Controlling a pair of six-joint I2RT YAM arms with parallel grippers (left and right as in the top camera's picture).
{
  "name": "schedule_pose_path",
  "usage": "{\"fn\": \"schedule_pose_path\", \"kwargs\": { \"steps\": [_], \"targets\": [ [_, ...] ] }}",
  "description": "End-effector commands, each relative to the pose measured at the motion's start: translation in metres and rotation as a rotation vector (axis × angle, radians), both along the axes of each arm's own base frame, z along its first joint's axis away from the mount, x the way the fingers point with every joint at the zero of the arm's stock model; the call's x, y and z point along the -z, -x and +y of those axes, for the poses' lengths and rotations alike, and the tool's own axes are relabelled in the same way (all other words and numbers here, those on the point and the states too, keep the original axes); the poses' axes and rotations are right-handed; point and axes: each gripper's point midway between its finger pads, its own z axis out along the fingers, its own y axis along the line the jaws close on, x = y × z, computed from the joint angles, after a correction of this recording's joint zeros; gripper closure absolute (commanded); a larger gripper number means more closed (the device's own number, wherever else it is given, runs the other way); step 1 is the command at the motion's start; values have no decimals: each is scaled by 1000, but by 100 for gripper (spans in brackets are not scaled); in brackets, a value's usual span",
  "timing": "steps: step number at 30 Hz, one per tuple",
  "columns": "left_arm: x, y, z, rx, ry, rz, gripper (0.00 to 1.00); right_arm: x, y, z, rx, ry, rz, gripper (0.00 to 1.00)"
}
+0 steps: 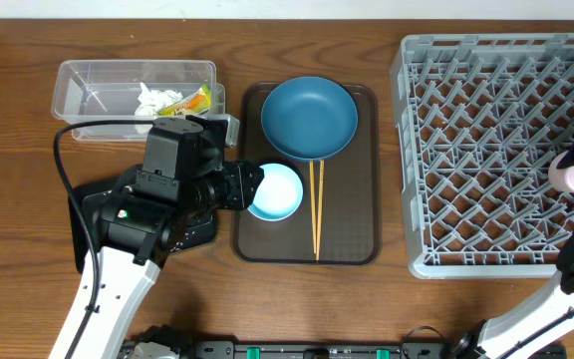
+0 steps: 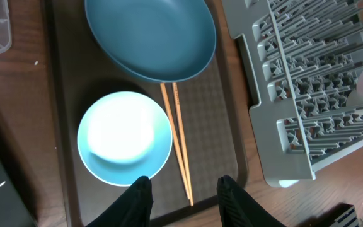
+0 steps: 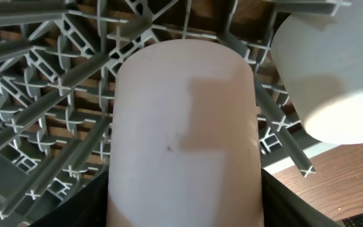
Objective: Sort waste into correct bins and load items into the dishwasher rack
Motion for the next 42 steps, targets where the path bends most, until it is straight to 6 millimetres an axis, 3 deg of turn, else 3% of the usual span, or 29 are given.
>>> {"fn": "schedule_pose_path", "kwargs": {
  "steps": [1,9,10,12,14,21,26,29,32,35,39,42],
  "targets": [
    [-3,-1,1,4,-12,-13,63,11,5,1,19,-25,25,77],
    [-2,-1,1,4,-12,-12,63,35,16,12,20,-78,70,73],
    [-3,-1,1,4,-12,-12,63,37,15,14,21,-89,68,62],
    [-3,-1,1,5,-12,-13,63,39,15,16,23,-98,65,25],
    [-2,-1,1,4,-12,-12,63,39,11,17,24,-107,45,1],
    [-2,0,1,7,-15,-11,62,26,9,15,40,-116,25,1],
    [-2,0,1,7,-15,-10,63,-15,-5,10,41,-103,-61,1],
    [-2,0,2,5,-18,-12,56,-50,-19,19,15,-108,-149,1],
    [2,0,6,-5,-43,-5,47,-82,-37,44,-70,-156,-275,1],
    [15,3,25,-69,-138,34,43,-108,-53,84,-203,-216,-392,1],
    [35,13,47,-128,-261,112,37,-120,-66,133,-348,-217,-424,1],
    [44,20,51,-127,-287,163,33,-122,-80,179,-470,-243,-448,1]
  ]
}}
